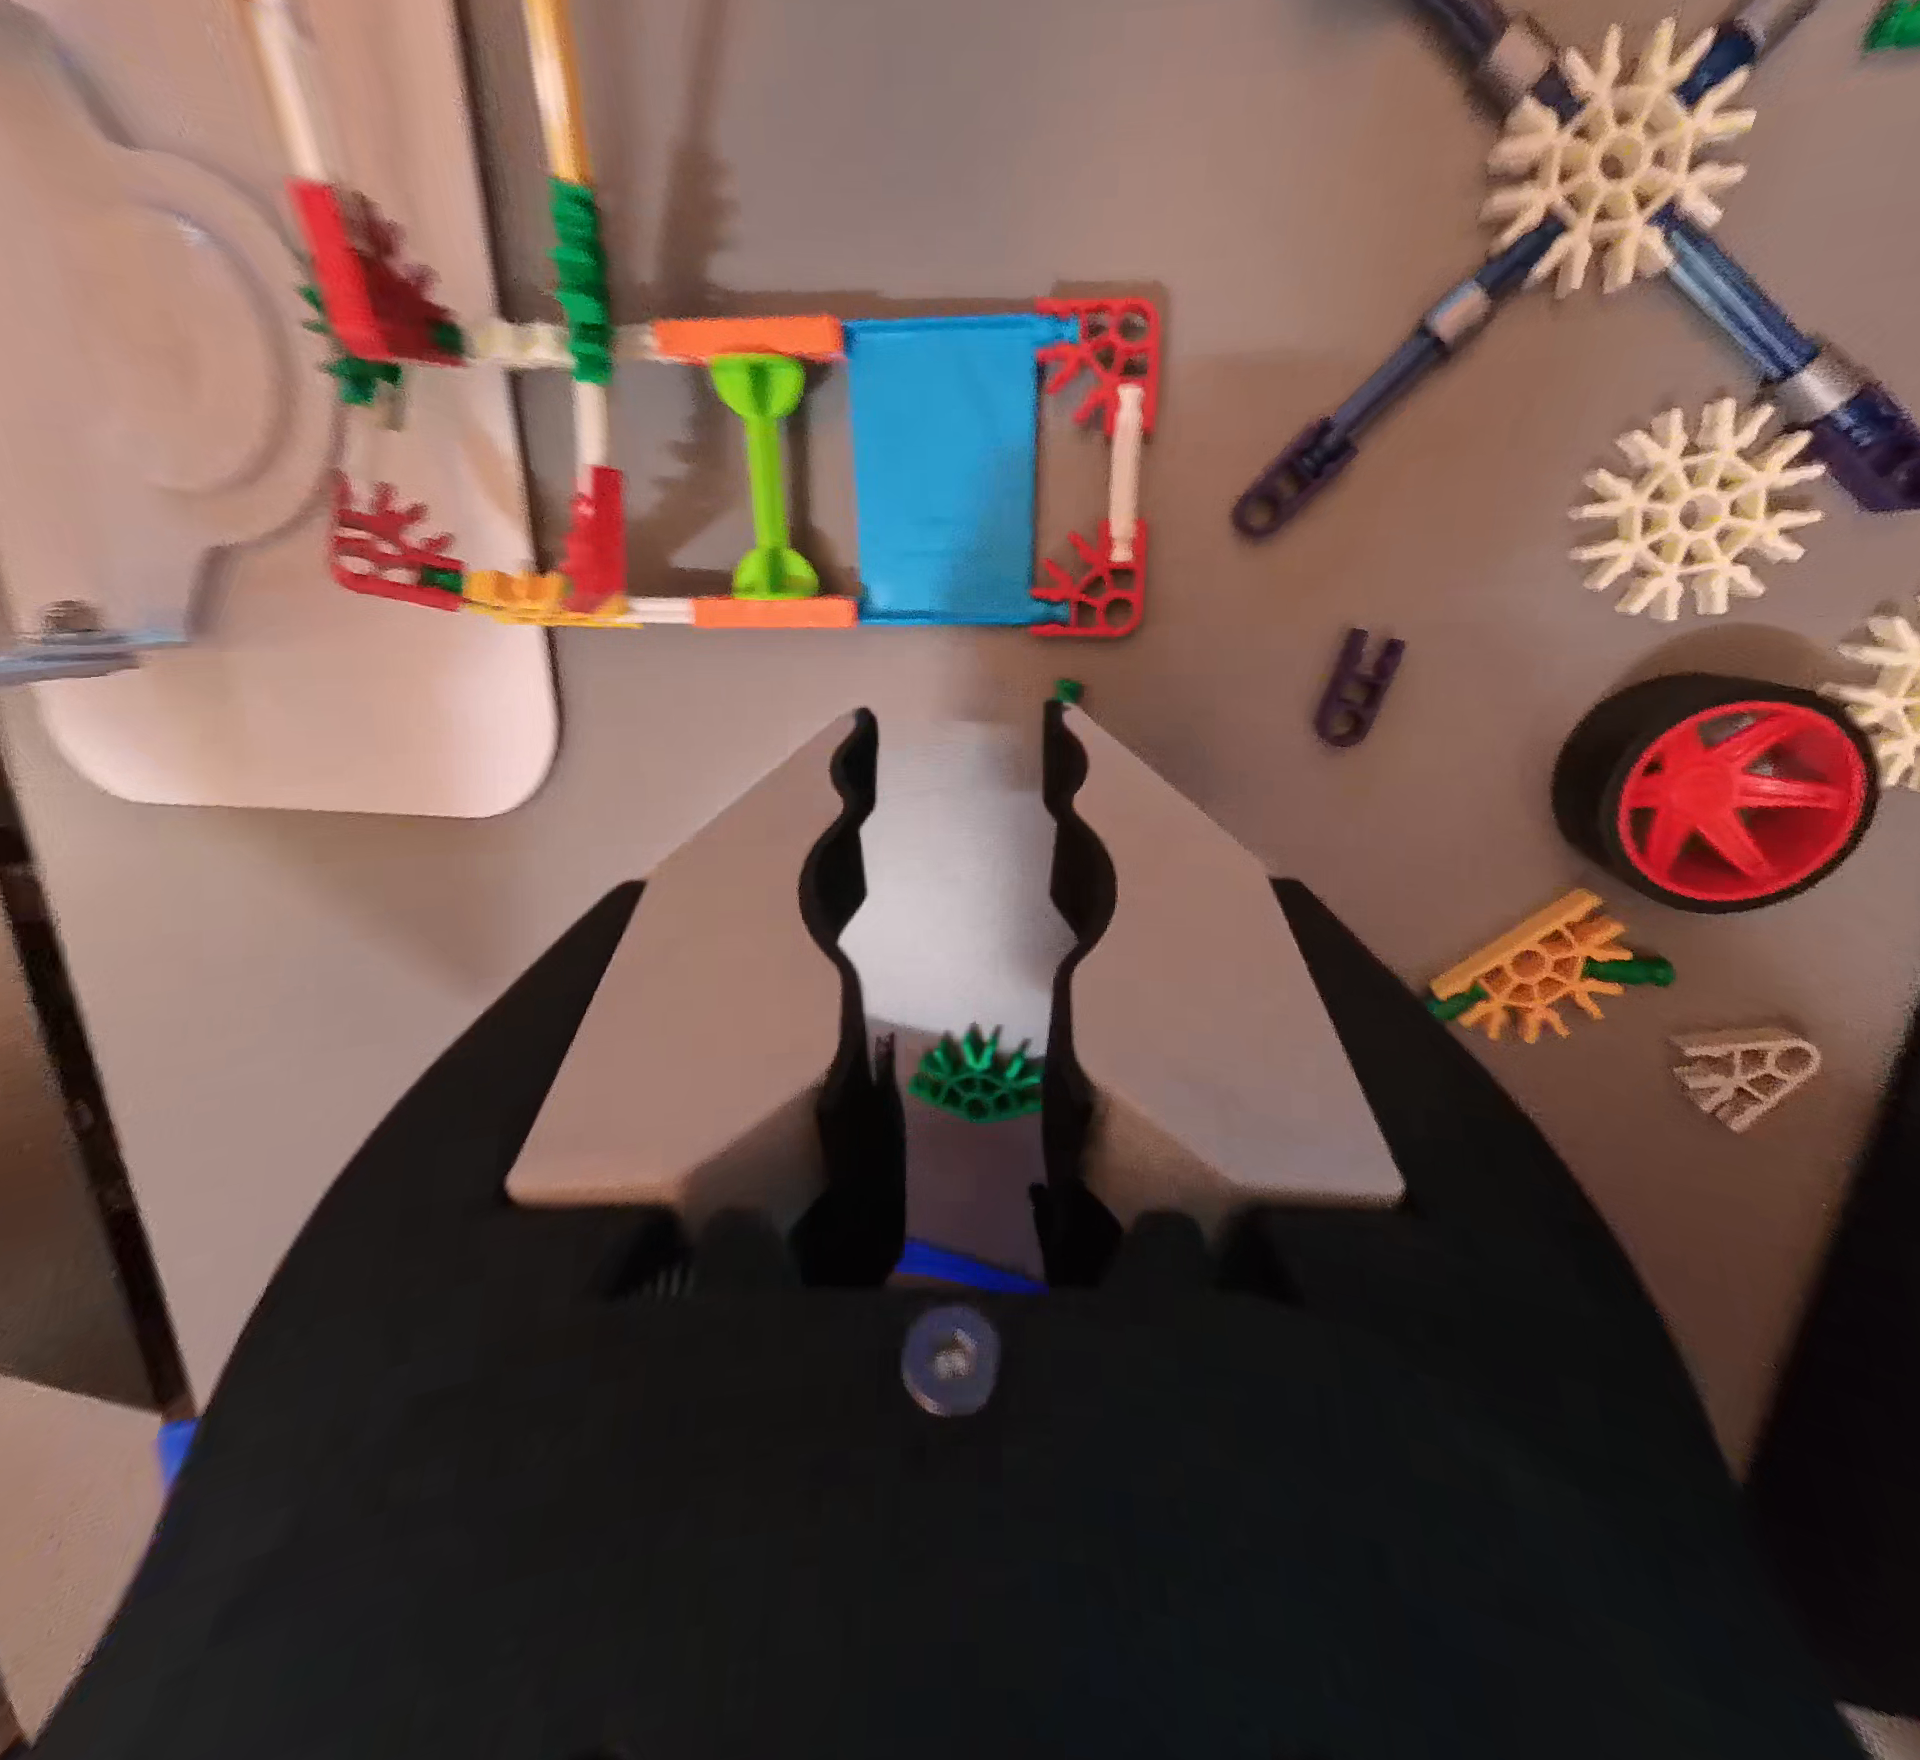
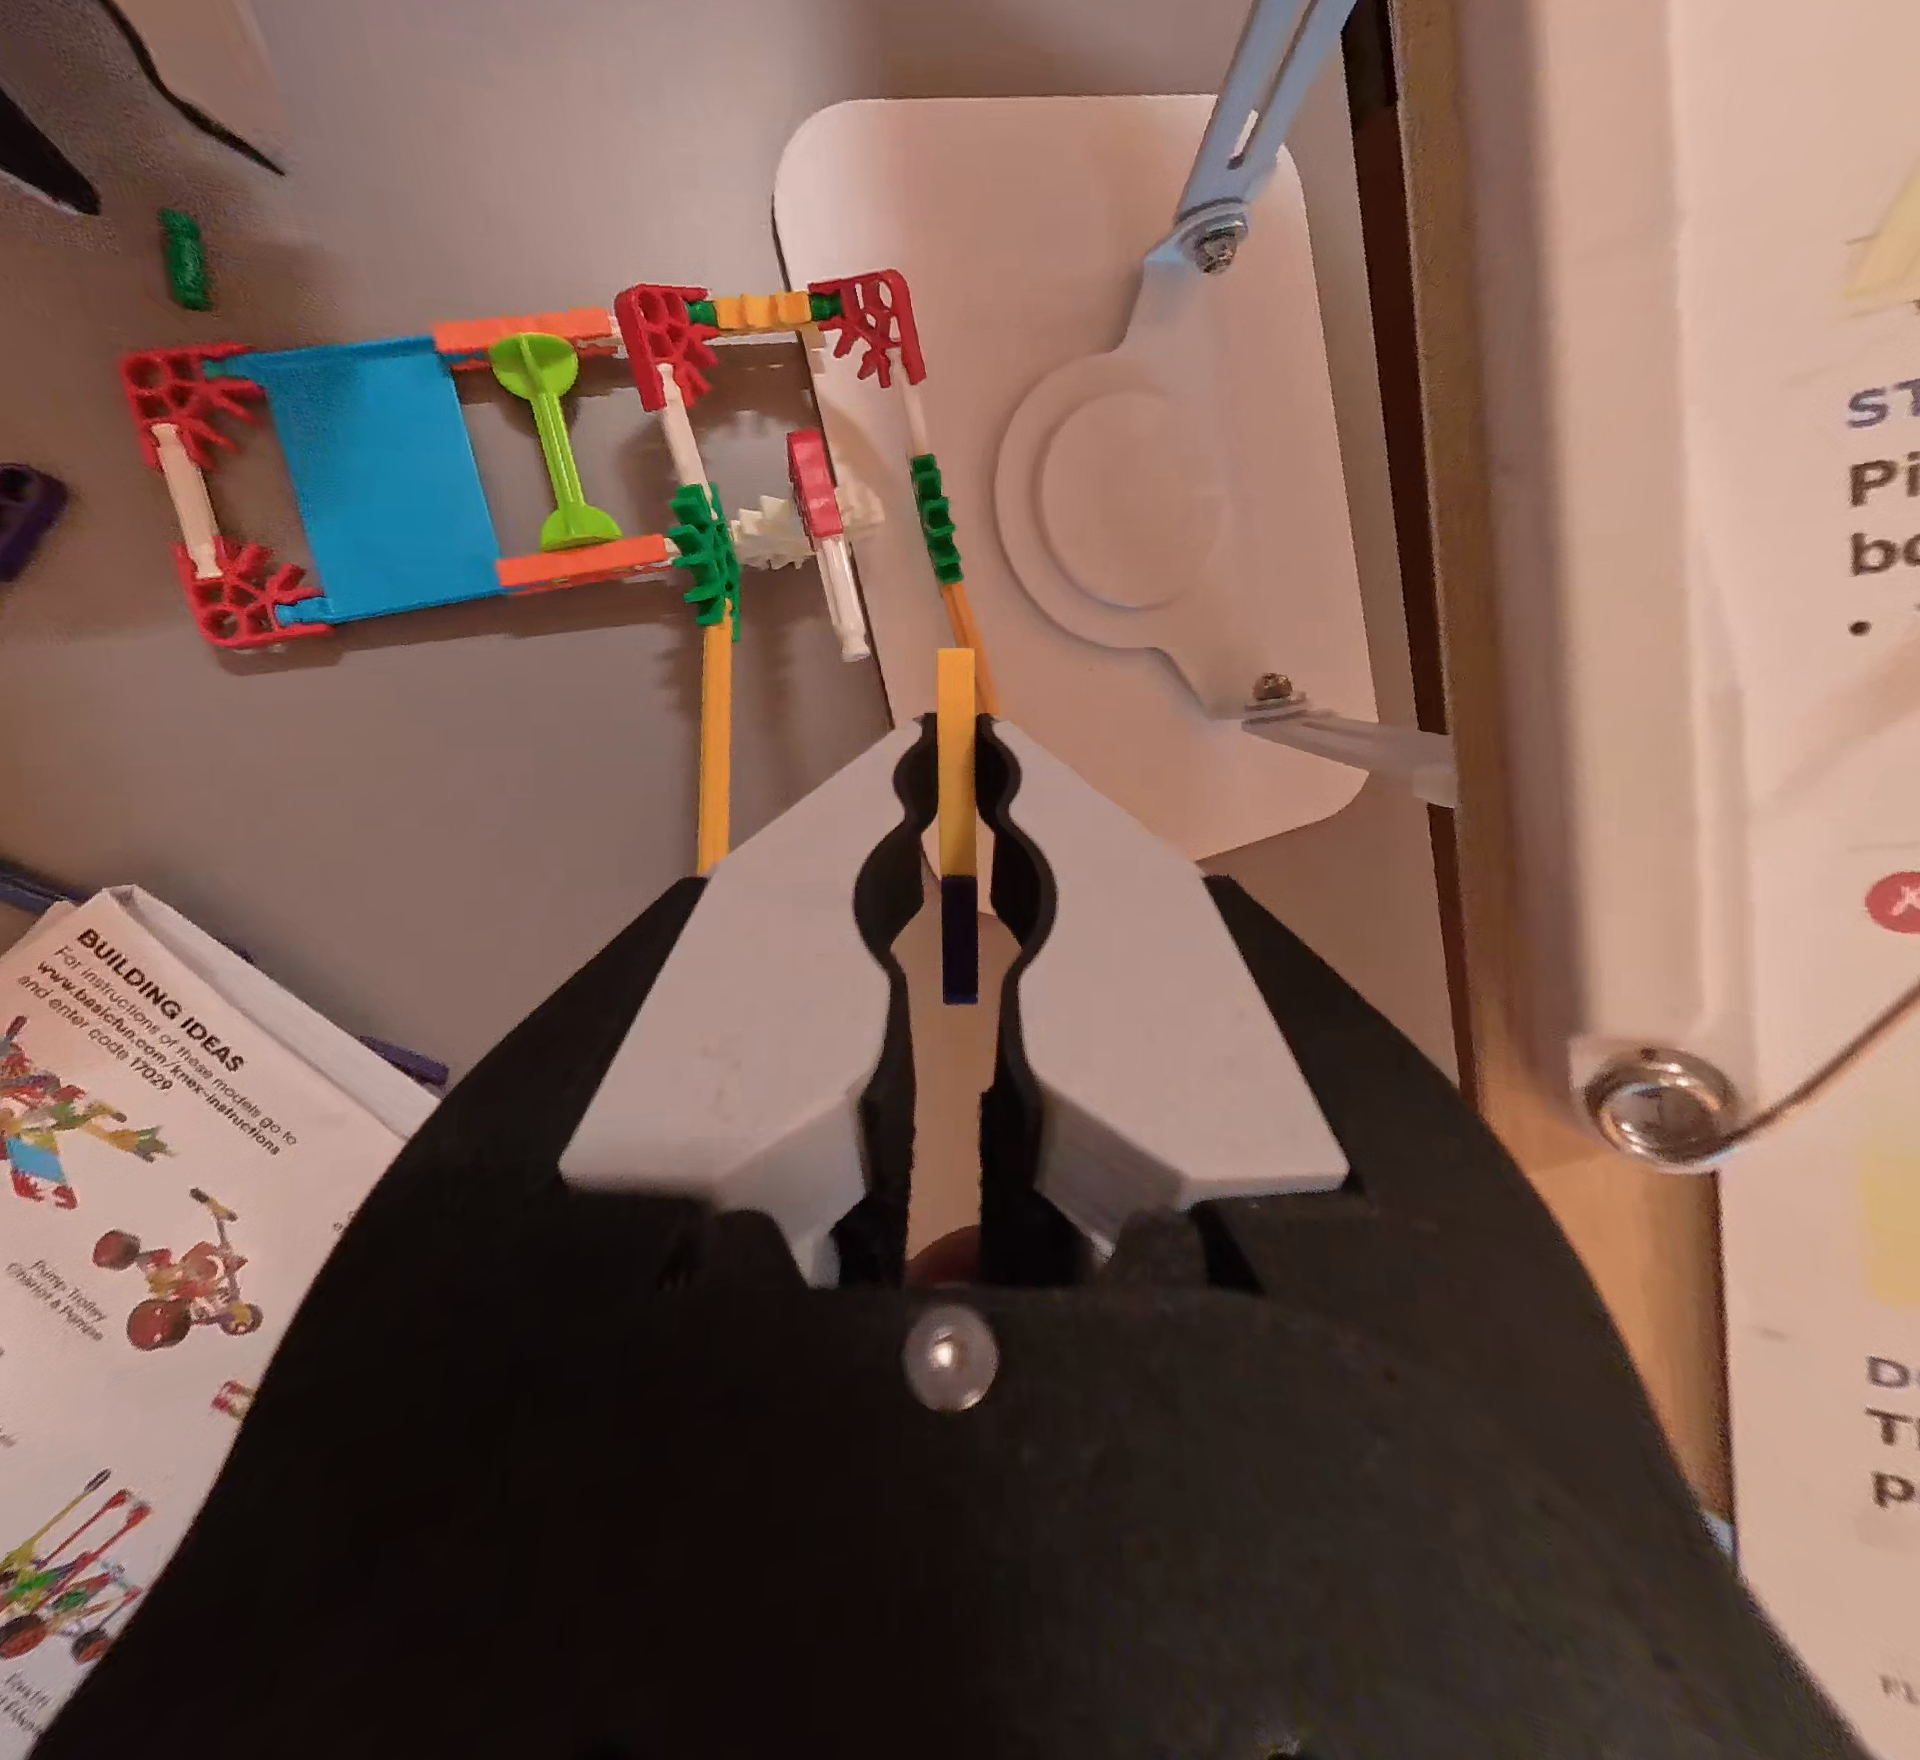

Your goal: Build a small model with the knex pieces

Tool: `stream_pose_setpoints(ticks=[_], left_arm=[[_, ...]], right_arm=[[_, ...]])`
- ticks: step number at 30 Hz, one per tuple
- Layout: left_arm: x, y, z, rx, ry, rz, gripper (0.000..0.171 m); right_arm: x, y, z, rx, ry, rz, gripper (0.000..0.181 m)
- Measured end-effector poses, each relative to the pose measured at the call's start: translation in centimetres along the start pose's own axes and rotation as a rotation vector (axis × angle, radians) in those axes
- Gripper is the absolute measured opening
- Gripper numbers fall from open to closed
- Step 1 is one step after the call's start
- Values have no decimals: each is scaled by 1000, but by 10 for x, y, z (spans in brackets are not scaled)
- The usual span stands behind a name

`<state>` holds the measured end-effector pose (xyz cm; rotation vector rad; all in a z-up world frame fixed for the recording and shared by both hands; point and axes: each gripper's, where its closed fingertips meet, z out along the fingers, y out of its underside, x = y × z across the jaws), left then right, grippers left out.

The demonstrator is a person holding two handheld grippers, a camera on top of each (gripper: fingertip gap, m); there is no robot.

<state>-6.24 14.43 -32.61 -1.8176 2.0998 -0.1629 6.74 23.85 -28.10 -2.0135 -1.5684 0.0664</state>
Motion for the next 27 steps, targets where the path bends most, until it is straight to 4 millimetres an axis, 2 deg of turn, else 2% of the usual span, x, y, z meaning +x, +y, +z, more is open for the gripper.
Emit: stream_pose_setpoints(ticks=[5, 9, 18, 27], left_arm=[[-40, -32, -23, 147, -153, 22, 28], [-65, -54, -28, 242, -249, 60, 27], [-86, -85, -15, 333, -327, 129, 32], [-90, -92, 4, 333, -304, 170, 35]], right_arm=[[3, 9, 8, -4, 5, 7, 3], [0, 7, 12, -1, -6, 2, 3], [-1, 8, 22, -7, -8, -6, 3], [-4, 13, 30, -24, -29, -15, 4]])
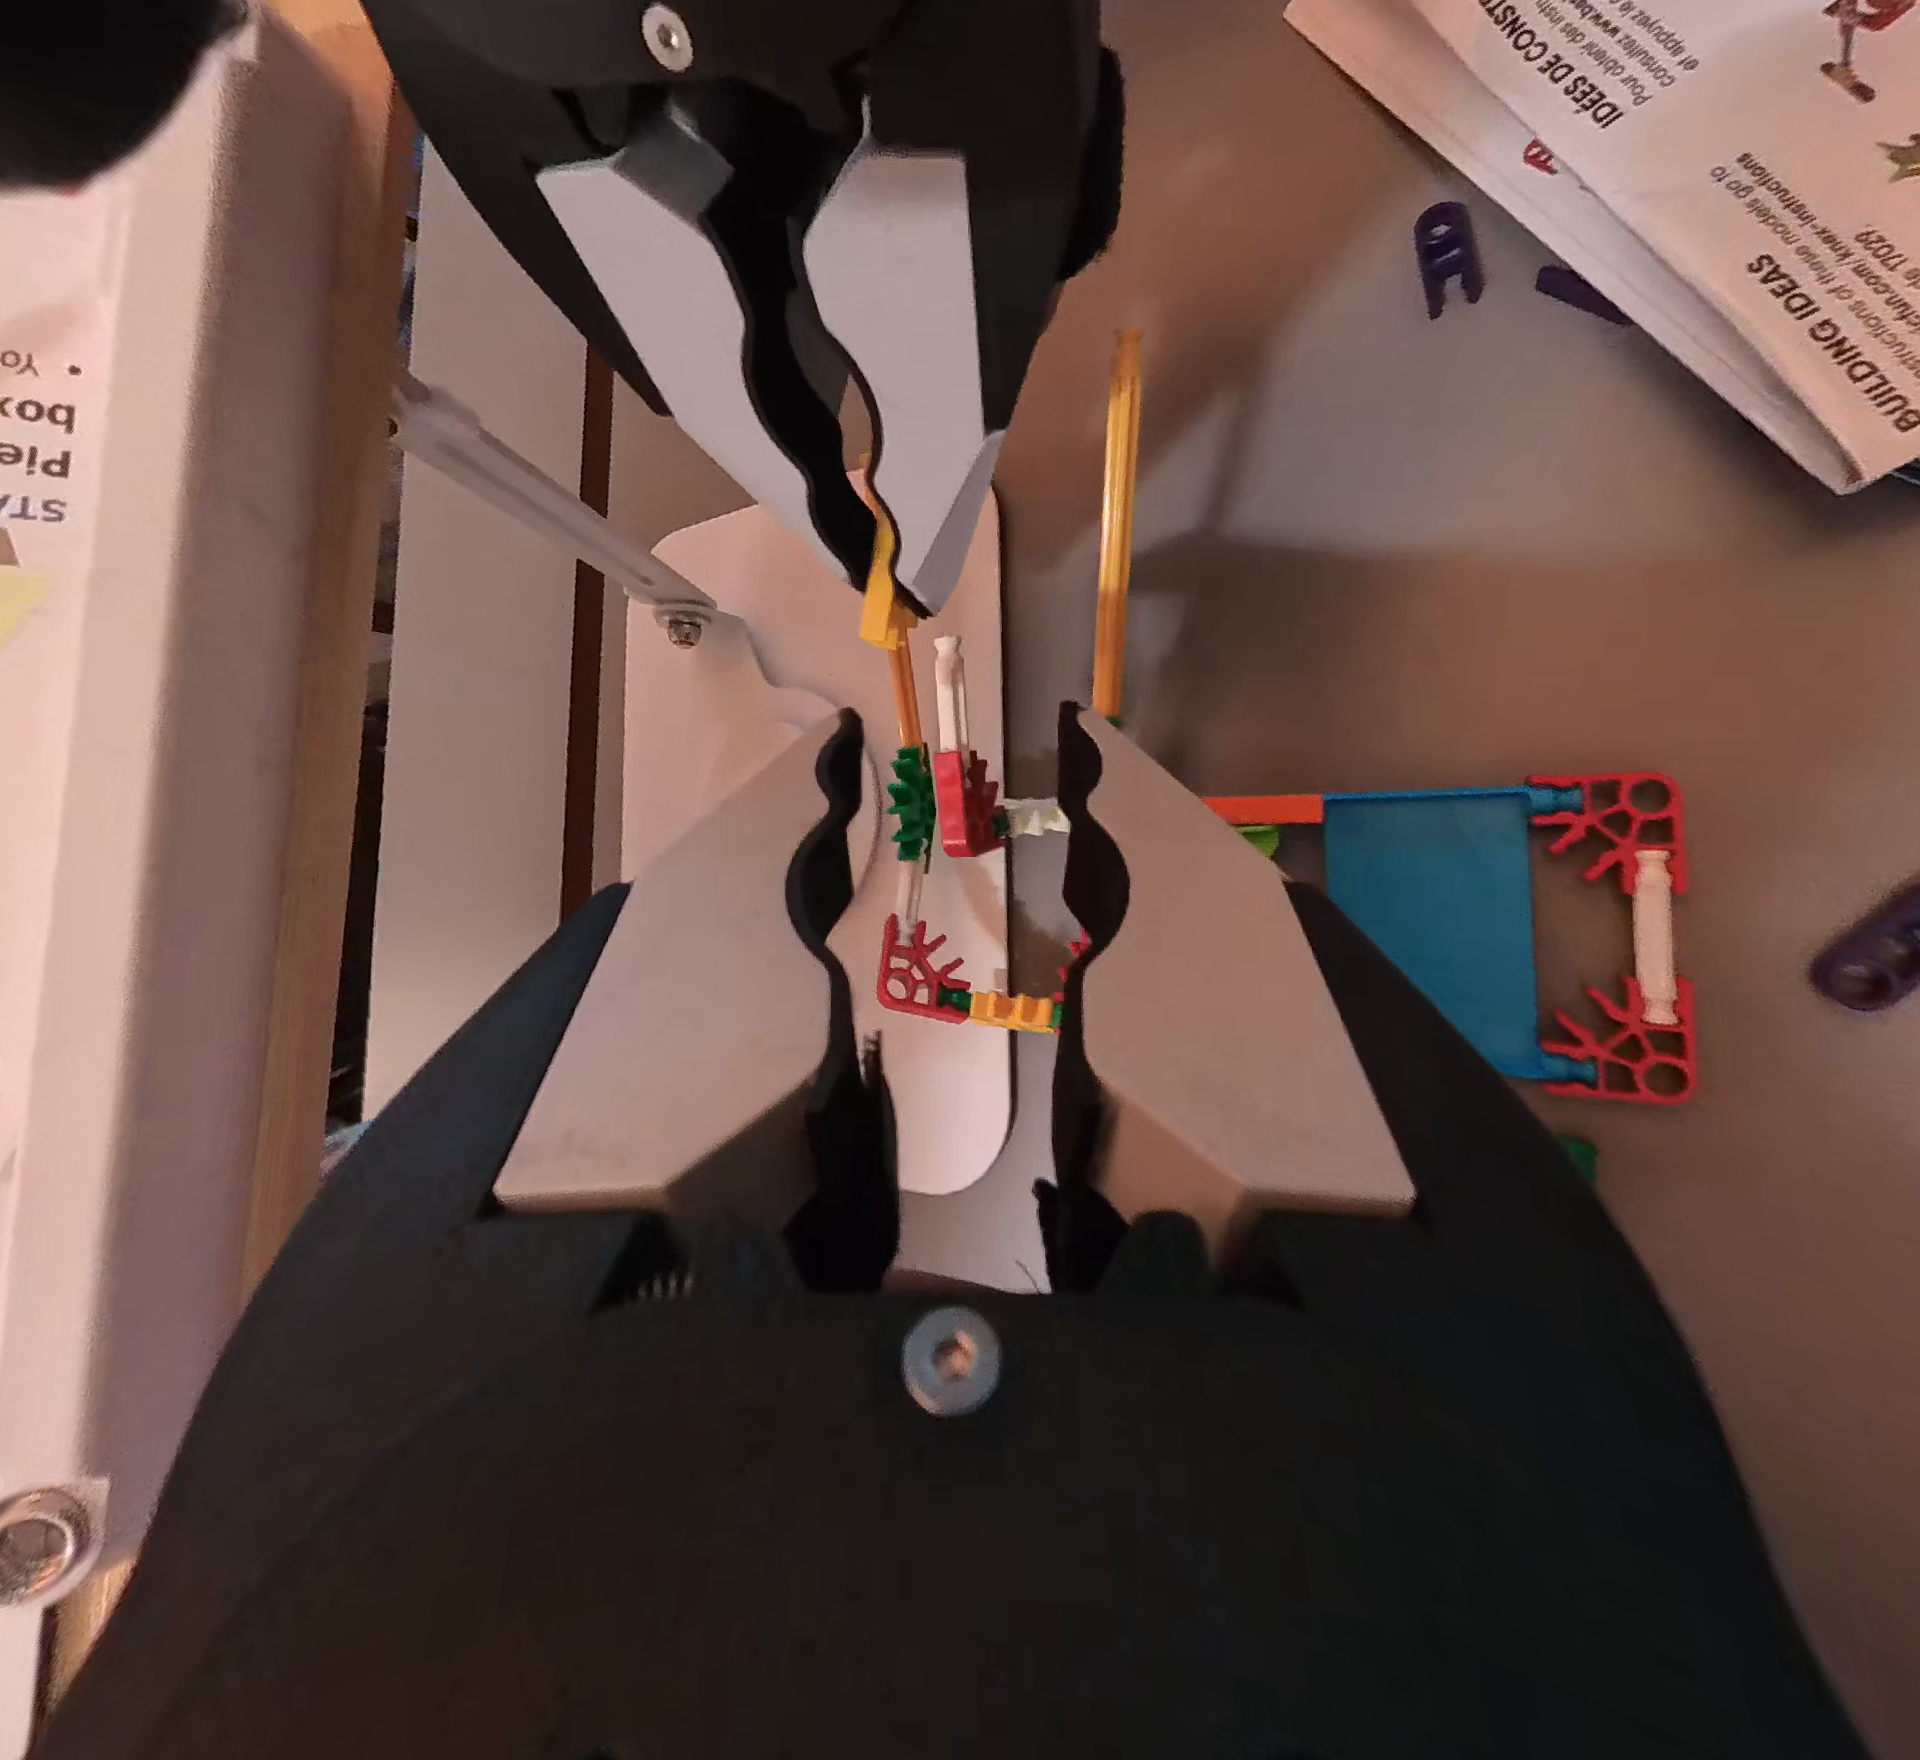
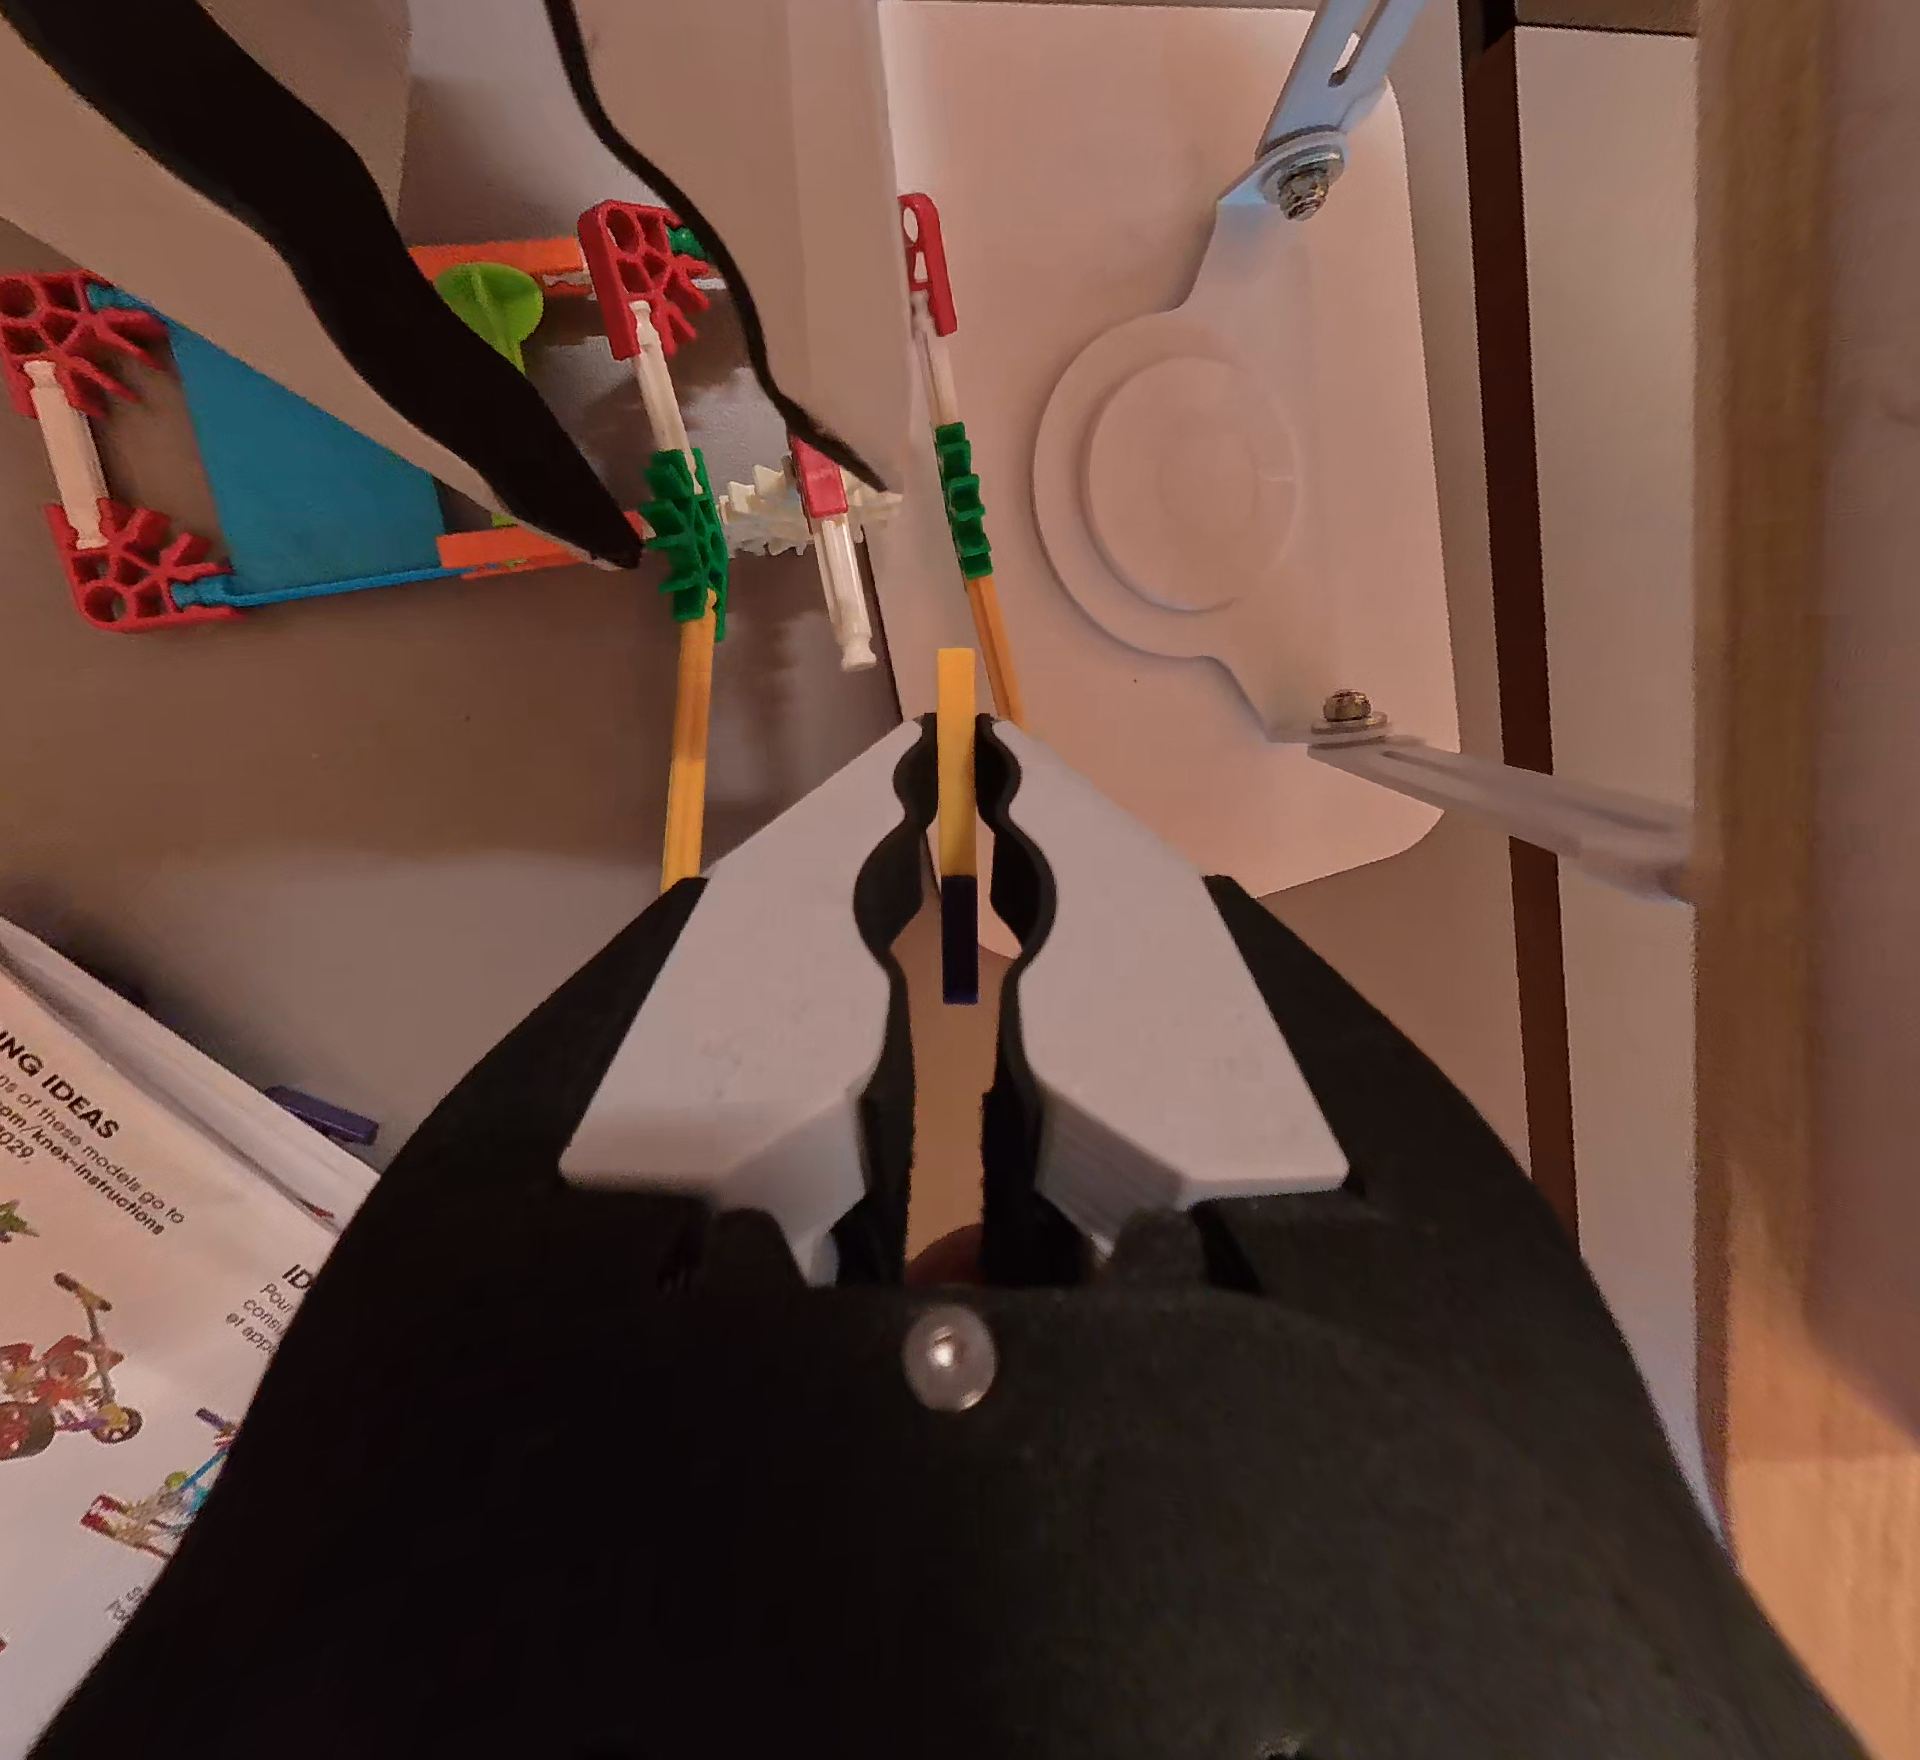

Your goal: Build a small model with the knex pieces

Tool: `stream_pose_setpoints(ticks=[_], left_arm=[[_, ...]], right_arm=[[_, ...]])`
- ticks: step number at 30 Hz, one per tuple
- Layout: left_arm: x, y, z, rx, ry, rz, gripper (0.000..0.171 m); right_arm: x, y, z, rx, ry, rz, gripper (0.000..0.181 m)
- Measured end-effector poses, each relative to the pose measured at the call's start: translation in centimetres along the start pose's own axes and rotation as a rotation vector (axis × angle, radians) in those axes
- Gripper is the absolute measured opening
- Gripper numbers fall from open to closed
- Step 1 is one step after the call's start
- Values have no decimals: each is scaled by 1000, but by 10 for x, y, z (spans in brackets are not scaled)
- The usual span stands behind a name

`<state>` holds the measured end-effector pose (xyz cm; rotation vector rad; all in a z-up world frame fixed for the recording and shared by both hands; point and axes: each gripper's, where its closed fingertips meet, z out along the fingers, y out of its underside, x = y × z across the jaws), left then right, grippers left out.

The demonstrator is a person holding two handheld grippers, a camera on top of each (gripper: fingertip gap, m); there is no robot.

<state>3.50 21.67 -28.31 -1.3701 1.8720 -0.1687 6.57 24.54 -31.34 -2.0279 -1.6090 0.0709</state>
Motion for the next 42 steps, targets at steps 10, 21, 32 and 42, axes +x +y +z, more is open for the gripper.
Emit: stream_pose_setpoints(ticks=[10, 21, 32, 42], left_arm=[[-1, 2, 7, 16, 18, 9, 27], [2, 4, 13, 11, 42, 26, 24], [0, 10, 24, -21, 24, 49, 17], [11, 8, 33, -33, 64, 72, 15]], right_arm=[[-3, 3, 9, 1, -19, -24, 4], [-13, 0, 12, 37, -87, -31, 3], [-16, -2, 4, 10, -65, -81, 3], [-30, -1, 2, -8, -127, -96, 4]])
